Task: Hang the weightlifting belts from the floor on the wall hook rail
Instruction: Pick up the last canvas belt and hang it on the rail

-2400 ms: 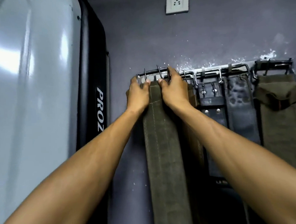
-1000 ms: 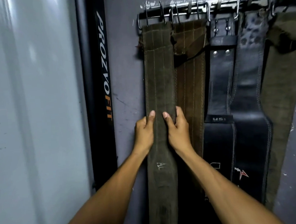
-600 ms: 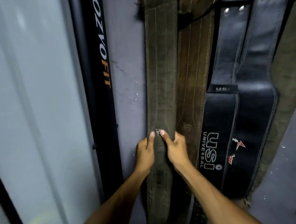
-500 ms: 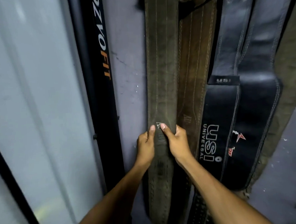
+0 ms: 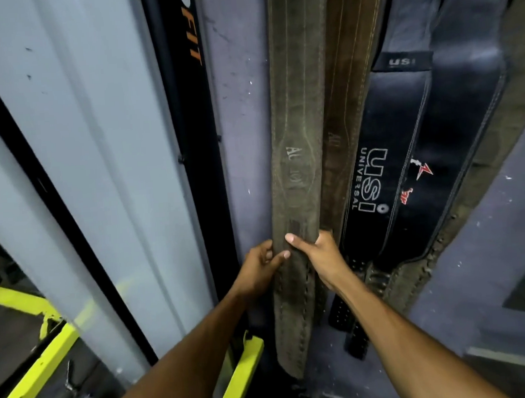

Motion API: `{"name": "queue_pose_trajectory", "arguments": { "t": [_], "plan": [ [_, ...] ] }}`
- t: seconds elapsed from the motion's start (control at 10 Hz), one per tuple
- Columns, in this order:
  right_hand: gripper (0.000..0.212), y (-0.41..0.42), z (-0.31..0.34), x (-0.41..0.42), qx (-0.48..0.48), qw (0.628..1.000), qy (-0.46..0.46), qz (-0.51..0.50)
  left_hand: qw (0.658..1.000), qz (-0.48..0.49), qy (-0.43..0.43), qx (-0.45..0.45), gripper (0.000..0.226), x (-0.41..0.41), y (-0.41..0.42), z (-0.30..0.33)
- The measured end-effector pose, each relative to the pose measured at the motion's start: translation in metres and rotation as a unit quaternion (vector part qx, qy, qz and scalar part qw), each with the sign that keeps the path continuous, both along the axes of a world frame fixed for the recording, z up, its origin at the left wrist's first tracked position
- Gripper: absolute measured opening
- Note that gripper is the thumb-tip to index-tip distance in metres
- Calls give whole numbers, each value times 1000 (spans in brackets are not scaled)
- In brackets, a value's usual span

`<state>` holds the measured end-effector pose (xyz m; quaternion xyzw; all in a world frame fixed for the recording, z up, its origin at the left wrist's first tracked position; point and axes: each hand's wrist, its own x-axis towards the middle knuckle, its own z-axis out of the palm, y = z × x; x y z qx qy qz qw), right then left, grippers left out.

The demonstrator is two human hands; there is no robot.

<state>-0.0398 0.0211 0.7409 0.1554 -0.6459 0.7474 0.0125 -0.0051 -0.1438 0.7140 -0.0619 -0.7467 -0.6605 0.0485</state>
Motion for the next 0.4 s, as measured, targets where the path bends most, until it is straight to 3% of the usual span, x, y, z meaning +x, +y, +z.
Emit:
{"name": "queue_pose_trajectory", "arguments": {
  "t": [0.1,0.3,0.4],
  "plan": [
    [19,8,-22,21,52,999,2,3,998,-13,-21,-55,31,19,-1,-5],
    [27,9,-13,59,113,994,-11,-8,988,43,-18,-148,13,54,0,12],
    [60,19,5,87,157,983,-87,-37,984,82,-47,-148,36,71,1,27]
  ]
}}
